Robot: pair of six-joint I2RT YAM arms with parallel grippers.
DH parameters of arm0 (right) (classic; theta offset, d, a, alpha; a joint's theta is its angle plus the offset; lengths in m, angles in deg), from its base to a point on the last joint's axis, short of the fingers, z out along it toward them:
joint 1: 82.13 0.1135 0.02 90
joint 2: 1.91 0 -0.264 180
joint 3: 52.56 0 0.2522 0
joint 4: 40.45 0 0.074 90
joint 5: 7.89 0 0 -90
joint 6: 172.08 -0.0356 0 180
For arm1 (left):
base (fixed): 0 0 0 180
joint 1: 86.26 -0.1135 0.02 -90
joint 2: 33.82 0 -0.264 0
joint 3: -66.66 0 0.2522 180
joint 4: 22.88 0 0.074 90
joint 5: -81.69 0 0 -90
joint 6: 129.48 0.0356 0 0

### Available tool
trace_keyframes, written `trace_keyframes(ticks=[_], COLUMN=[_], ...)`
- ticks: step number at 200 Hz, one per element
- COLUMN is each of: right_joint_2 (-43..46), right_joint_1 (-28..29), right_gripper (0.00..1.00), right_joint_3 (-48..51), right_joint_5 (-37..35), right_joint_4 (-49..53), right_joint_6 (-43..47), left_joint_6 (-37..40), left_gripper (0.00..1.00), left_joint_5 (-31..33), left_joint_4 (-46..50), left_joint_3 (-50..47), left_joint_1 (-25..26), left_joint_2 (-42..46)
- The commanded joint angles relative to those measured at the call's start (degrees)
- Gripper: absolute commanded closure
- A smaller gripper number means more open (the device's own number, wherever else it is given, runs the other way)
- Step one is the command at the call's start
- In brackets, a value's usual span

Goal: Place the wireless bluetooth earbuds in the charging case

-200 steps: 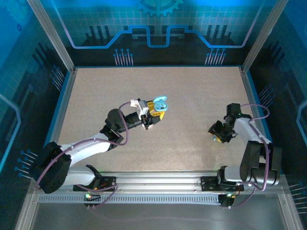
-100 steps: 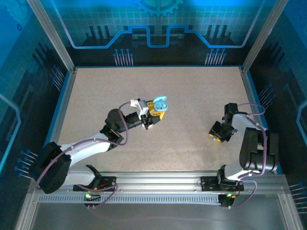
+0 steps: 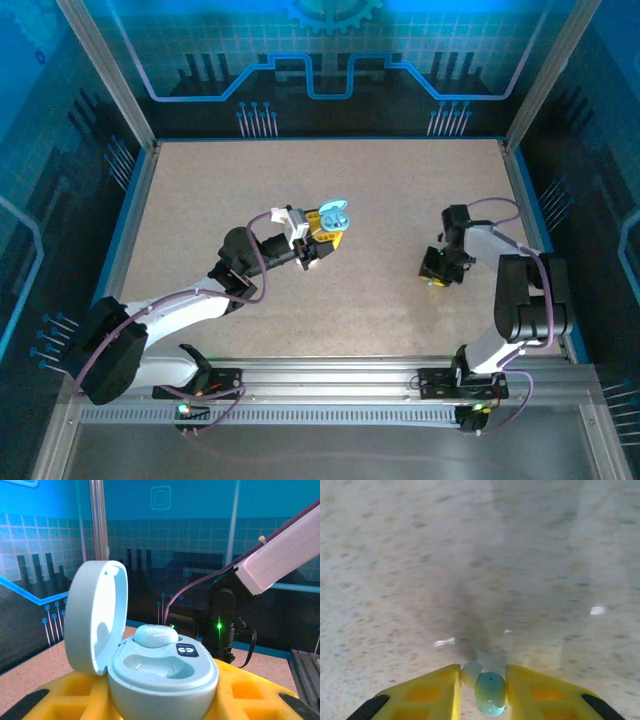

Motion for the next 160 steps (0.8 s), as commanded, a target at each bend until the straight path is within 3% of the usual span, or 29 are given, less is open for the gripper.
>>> trace_keyframes(ticks=[1, 37, 82, 122, 160], right_joint_2=[-2.8, -7.7, -13.5, -15.3, -11.1], right_joint_1=[5.4, 15.9, 25.7, 28.8, 28.9], right_gripper=[0.71, 0.71, 0.70, 0.64, 0.58], right_joint_3=[-3.9, -9.7, -16.6, -19.1, -19.4], right_joint_5=[1.7, 2.5, -2.0, -5.7, -7.3], right_joint_4=[1.9, 4.0, 8.7, 11.0, 12.8], right_joint_6=[3.5, 8.1, 12.5, 13.1, 11.1], left_joint_6=[1.7, 3.5, 5.7, 6.3, 6.4], left_gripper=[0.68, 0.68, 0.68, 0.68, 0.68], left_joint_5=[1.8, 3.8, 6.2, 6.7, 6.7], left_joint_4=[-0.9, 0.6, 2.4, 3.4, 3.6], left_joint_3=[-0.2, -0.8, -1.7, -2.1, -2.1], left_joint_1=[0.4, 0.4, 0.4, 0.3, 0.4], left_joint_2=[2.9, 5.5, 8.5, 9.9, 9.8])
